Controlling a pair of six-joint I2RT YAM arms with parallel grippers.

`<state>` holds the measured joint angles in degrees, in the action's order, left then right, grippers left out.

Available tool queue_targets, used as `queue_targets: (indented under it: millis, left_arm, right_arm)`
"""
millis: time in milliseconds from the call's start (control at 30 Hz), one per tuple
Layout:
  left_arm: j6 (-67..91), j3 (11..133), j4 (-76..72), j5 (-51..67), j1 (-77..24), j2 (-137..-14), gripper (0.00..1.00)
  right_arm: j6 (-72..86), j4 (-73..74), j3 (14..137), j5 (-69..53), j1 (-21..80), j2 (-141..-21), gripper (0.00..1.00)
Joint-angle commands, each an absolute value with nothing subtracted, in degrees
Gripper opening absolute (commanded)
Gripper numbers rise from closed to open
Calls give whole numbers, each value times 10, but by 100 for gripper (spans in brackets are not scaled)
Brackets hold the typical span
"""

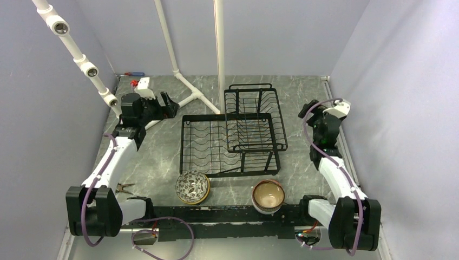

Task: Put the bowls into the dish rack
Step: Adjust the dish rack at the center of the board.

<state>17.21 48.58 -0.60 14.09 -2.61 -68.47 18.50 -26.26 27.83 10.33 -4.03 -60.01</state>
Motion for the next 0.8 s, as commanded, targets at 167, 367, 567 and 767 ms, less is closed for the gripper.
queue_targets:
  millis: [167, 367, 567, 767]
  left_arm:
    - [242, 542, 37, 266, -27, -661, 95]
    - [207, 616, 192, 216, -27, -696, 95]
    - [212, 595, 201, 229, -27, -665, 95]
    - [213, 587, 296, 293, -26, -659, 95]
  right_arm:
    - [299, -52, 423, 60, -40, -582, 100]
    - [328, -11, 466, -22, -40, -579, 100]
    - [326, -27, 484, -175, -41, -581, 100]
    - [318, -69, 485, -282, -40, -593, 100]
